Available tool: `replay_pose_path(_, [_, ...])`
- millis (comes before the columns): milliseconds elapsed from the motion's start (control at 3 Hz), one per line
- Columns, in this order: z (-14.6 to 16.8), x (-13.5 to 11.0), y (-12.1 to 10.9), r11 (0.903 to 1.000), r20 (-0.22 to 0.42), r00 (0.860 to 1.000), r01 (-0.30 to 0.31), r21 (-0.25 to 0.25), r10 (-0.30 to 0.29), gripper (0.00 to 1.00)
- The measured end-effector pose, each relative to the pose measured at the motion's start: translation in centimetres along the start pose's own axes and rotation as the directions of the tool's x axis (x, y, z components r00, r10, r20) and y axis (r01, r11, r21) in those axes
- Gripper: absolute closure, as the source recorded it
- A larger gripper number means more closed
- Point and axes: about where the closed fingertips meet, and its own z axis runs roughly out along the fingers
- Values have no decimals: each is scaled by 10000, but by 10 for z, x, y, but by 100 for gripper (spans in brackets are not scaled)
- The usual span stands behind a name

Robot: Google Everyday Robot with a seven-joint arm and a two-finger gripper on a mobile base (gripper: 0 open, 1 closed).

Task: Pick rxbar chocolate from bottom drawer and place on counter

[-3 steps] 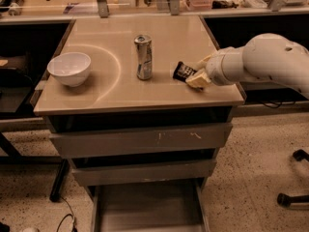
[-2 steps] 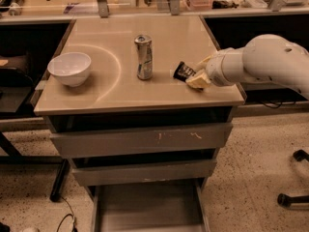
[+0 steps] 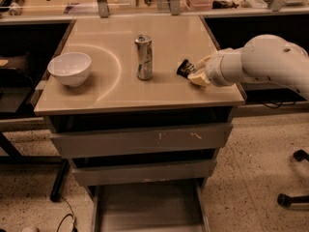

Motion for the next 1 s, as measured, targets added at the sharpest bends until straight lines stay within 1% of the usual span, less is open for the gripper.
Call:
replay_pose_path(333, [0,0,0,10000,0,10000,0,0,0,12])
replay_pose_path(667, [0,0,0,10000,0,10000,0,0,0,0])
replay_pose_path(1000, [0,0,0,10000,0,10000,1,-1,-1,0])
